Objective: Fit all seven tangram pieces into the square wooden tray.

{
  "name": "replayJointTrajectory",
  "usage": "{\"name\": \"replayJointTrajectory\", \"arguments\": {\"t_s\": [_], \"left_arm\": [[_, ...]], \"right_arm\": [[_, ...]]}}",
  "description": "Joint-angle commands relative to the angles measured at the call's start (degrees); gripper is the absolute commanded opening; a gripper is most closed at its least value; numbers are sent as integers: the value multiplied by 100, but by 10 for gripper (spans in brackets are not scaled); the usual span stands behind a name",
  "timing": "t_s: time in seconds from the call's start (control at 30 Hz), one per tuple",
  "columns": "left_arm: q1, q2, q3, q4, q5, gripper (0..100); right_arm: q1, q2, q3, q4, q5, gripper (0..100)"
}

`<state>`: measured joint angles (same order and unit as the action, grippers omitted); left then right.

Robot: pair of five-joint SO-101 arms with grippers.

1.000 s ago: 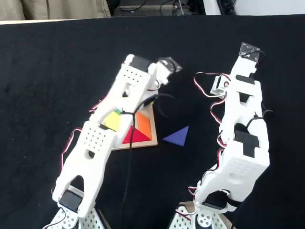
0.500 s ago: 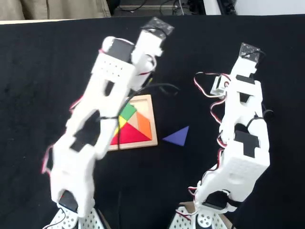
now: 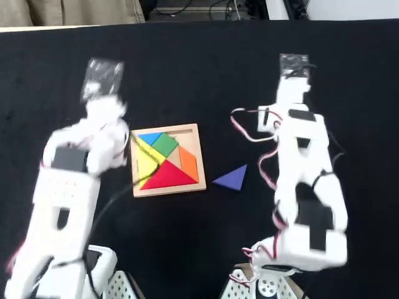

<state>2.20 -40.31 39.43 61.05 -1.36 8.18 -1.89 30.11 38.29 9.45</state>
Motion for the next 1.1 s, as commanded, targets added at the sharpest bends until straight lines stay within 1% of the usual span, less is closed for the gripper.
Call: {"name": "replayJointTrajectory", "arguments": {"t_s": [0.0,0.1,0.2,0.27,0.37,0.43,0.53,0.63,0.73,0.8,0.9,1.07], "left_arm": [[-233,-1020,1349,-615,352,43],[-233,-1029,1719,-888,378,43],[-233,-1029,2352,-1635,387,43],[-242,-1037,2818,-2207,387,43],[-251,-1046,3196,-2708,387,43],[-251,-1046,3222,-2734,396,43],[-251,-1046,3248,-2743,598,43],[-523,-1046,3257,-2743,747,43],[-831,-1046,3345,-2769,747,43],[-919,-1064,3433,-2892,747,43],[-875,-1081,3486,-2945,747,43],[-664,-1055,3503,-2945,730,43]], "right_arm": [[-378,-1130,514,369,993,11],[-589,-1613,1024,738,1943,11],[-615,-1895,1226,1213,2980,12],[-624,-1965,1191,1802,3314,18],[-624,-1930,936,2620,3033,73],[-484,-1763,892,2699,2743,80],[-466,-1270,910,2382,2497,10],[-598,-725,857,2145,2356,21],[-563,-215,699,1908,2347,21],[-545,31,602,1855,2347,21],[-659,347,347,1732,2321,21],[-958,813,-277,1618,2057,21]]}}
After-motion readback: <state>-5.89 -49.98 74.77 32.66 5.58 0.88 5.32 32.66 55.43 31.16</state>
